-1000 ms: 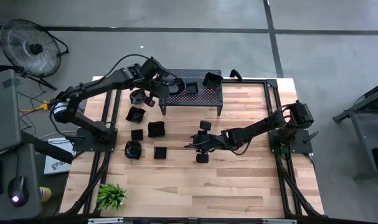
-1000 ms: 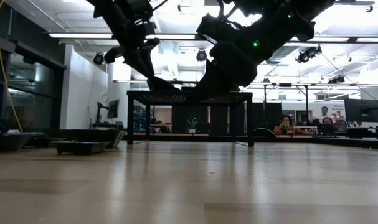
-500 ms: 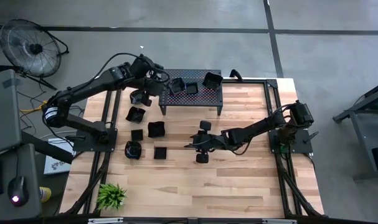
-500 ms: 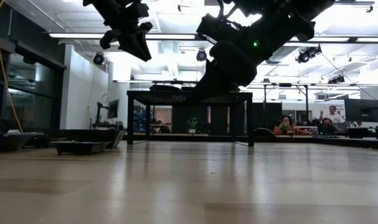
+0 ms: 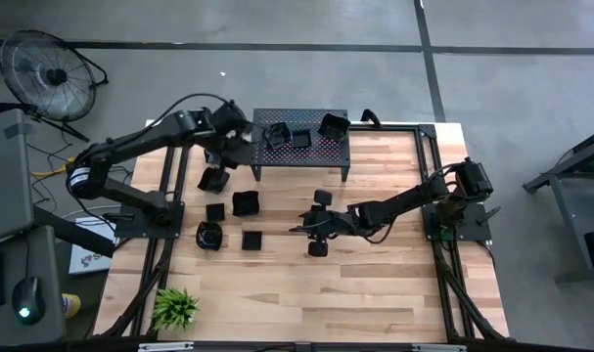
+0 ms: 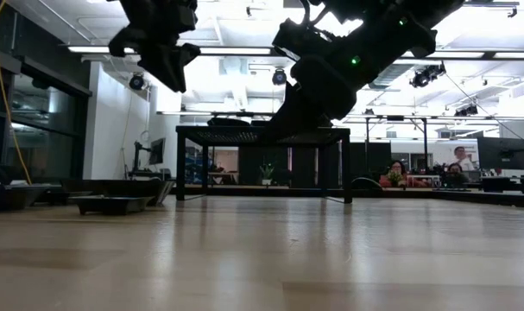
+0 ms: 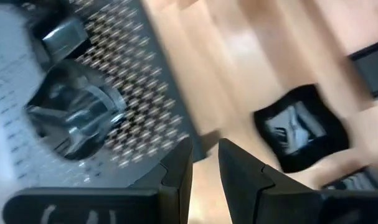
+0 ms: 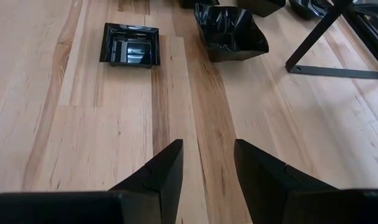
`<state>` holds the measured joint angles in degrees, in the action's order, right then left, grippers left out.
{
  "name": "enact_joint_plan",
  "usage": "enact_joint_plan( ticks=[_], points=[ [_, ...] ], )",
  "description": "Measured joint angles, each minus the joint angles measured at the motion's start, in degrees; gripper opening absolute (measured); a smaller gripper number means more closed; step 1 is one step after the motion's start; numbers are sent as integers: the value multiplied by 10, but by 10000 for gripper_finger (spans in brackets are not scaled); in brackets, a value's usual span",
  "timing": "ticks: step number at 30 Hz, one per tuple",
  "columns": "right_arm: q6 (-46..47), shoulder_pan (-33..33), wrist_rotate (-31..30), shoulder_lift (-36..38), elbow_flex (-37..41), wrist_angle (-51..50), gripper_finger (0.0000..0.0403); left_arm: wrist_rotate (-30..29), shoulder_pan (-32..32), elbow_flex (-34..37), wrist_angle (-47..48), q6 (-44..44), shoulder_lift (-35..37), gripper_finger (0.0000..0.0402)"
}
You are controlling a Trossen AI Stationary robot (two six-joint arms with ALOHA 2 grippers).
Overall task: Pick & Place Mini shaped plates
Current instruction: Stack the black distorted square plate on top of the black distorted square plate on the shelf
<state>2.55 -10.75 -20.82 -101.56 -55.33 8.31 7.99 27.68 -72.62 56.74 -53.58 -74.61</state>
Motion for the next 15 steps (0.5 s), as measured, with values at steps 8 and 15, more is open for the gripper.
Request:
enact_joint_plan(
  ticks=[8,15],
  points=[
    [5,-1,0,0,0,-9,138,-48,-105,0,29,54,0,74],
    [24,-2,15,0,0,-49,138,-103,-188,30,33,104,0,74]
  ],
)
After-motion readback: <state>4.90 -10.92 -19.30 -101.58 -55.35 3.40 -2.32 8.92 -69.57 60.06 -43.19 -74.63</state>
